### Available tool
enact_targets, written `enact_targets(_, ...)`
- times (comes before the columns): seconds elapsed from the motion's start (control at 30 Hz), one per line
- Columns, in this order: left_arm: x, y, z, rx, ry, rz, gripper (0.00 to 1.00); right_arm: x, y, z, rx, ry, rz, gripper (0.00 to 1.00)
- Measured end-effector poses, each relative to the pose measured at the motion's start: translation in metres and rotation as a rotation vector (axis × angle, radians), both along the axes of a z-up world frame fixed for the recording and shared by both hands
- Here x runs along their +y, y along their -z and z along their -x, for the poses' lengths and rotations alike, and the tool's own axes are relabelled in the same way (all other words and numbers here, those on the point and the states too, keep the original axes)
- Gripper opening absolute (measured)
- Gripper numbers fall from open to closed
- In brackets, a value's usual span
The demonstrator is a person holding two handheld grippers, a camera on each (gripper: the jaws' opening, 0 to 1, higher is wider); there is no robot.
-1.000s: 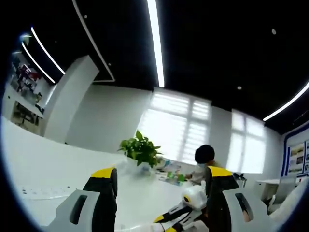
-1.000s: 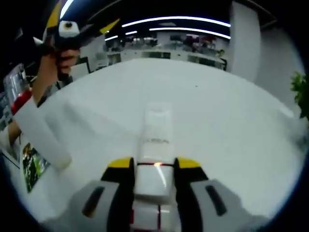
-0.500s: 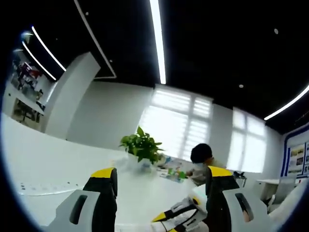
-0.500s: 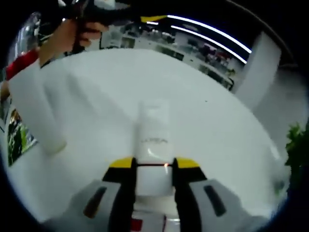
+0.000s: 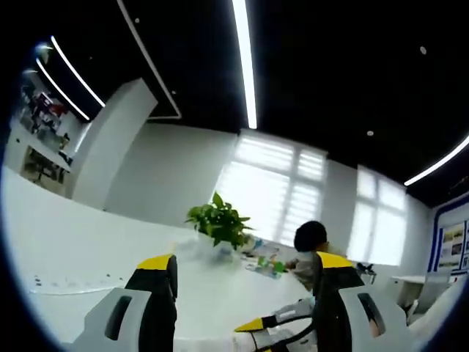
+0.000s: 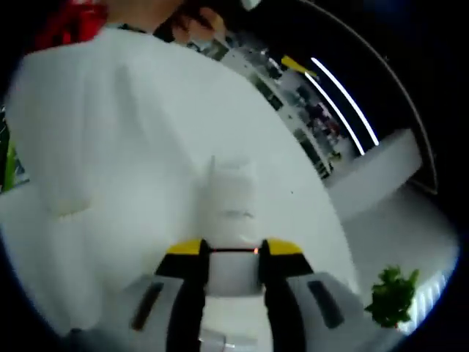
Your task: Arrange the skincare products in the storage area until every visible bottle or jar stands upright without overlapping.
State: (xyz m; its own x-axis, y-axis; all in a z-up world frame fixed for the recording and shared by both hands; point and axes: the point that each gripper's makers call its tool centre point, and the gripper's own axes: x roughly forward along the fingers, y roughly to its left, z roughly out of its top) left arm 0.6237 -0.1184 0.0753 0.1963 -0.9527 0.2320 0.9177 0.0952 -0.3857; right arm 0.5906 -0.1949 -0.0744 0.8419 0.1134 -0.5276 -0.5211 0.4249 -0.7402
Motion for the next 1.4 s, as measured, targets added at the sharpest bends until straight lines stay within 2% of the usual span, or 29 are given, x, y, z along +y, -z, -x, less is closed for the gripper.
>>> enact_targets(0.17, 0.007, 0.0, -0.008, 0.03, -0.015, 0.02, 0.77, -0.001, -0.009, -0.001, -0.052, -0.008, 0.048, 0.28)
enact_targets(0.27, 0.009, -0.001, -0.012, 0.036, -0.026, 0.026, 0.77, -0.005, -0.017, -0.001, -0.094, 0.002, 0.115, 0.28)
enact_targets(0.43, 0.013, -0.002, -0.015, 0.042, -0.038, 0.036, 0.77, -0.005, -0.019, 0.001, -0.102, 0.004, 0.137, 0.28)
enact_targets(0.53, 0.014, -0.004, -0.014, 0.041, -0.04, 0.039, 0.77, -0.005, -0.013, 0.002, -0.043, -0.006, -0.019, 0.28)
enact_targets(0.6, 0.013, -0.003, -0.015, 0.035, -0.043, 0.033, 0.77, -0.001, -0.007, 0.004, 0.011, -0.028, -0.159, 0.28)
enact_targets(0.7, 0.012, 0.0, -0.015, 0.041, -0.038, 0.028, 0.77, -0.003, 0.0, 0.005, 0.069, -0.034, -0.261, 0.28)
enact_targets(0.73, 0.011, 0.0, -0.015, 0.043, -0.036, 0.028, 0.77, -0.005, 0.005, 0.004, 0.102, -0.011, -0.307, 0.28)
enact_targets(0.8, 0.011, 0.001, -0.015, 0.041, -0.036, 0.024, 0.77, -0.004, 0.007, 0.004, 0.103, -0.008, -0.295, 0.28)
enact_targets(0.93, 0.012, 0.002, -0.014, 0.035, -0.035, 0.02, 0.77, -0.001, 0.015, 0.001, 0.18, 0.008, -0.417, 0.29)
enact_targets(1.07, 0.009, 0.006, -0.016, 0.036, -0.036, 0.012, 0.77, -0.007, 0.031, -0.003, 0.247, 0.054, -0.394, 0.29)
enact_targets(1.17, 0.008, 0.008, -0.015, 0.033, -0.035, 0.007, 0.77, -0.009, 0.031, -0.005, 0.262, 0.054, -0.395, 0.29)
enact_targets(1.23, 0.008, 0.008, -0.014, 0.027, -0.034, 0.003, 0.77, -0.009, 0.035, -0.005, 0.318, 0.065, -0.432, 0.29)
enact_targets(1.27, 0.008, 0.008, -0.014, 0.023, -0.036, 0.001, 0.77, -0.011, 0.04, -0.003, 0.37, 0.088, -0.461, 0.29)
enact_targets(1.4, 0.011, 0.004, -0.013, 0.02, -0.036, 0.005, 0.77, -0.012, 0.036, -0.005, 0.422, 0.052, -0.569, 0.29)
